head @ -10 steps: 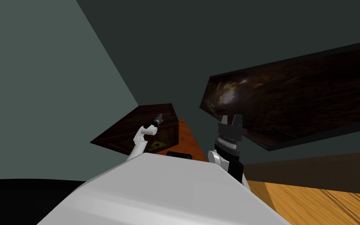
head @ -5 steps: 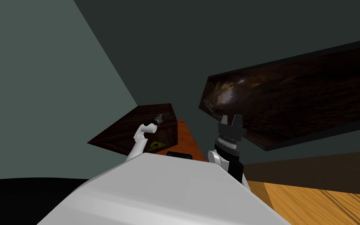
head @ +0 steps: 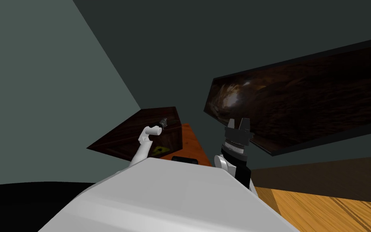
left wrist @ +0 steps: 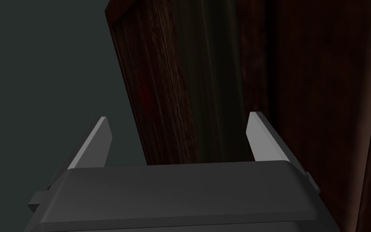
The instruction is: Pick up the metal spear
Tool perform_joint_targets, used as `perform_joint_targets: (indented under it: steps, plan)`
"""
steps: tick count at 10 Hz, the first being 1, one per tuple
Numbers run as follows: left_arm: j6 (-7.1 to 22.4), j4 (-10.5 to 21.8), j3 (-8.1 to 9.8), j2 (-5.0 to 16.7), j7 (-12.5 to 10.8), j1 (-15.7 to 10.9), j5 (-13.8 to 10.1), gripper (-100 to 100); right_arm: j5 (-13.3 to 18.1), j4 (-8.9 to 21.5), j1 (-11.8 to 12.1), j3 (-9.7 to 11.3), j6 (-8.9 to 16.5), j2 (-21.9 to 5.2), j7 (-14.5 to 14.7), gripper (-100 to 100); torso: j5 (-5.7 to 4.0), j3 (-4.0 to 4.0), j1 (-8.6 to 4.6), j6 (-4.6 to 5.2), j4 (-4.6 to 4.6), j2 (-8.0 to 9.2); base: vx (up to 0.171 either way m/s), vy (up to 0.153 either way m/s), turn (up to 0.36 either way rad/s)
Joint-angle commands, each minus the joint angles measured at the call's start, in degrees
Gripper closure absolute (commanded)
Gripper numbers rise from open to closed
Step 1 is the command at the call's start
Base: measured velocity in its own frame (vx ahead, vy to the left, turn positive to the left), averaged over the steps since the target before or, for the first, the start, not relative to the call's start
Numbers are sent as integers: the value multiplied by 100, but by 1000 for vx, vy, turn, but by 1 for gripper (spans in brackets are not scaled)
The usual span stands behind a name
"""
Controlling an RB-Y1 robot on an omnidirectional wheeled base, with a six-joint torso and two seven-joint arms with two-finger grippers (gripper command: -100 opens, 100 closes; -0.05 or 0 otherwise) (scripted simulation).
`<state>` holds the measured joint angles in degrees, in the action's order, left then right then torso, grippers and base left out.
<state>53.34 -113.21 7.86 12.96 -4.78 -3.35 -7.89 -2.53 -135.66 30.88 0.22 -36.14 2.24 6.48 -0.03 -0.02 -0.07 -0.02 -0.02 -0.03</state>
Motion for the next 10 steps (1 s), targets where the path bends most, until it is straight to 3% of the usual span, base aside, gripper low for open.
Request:
perform_joint_targets:
  steps: [1, 6, 9, 10]
  plan:
    - [286, 103, 126, 66, -19, -177, -72, -100, 0, 0, 0, 0, 0, 0, 0, 0, 0, 0, 0, 0, 0, 0, 20, -44, -21]
    - [889, 215, 245, 118, -35, -344, -117, -100, 0, 0, 0, 0, 0, 0, 0, 0, -1, -2, -3, 0, -1, -4, 14, -30, -6]
    - [1423, 448, 498, 223, -55, -654, -192, -100, 0, 0, 0, 0, 0, 0, 0, 0, -1, -2, -3, 0, -1, -4, 22, -38, -20]
    - [1594, 448, 498, 223, -55, -654, -192, -100, 0, 0, 0, 0, 0, 0, 0, 0, -1, -4, -5, 1, -1, -8, 25, -30, -9]
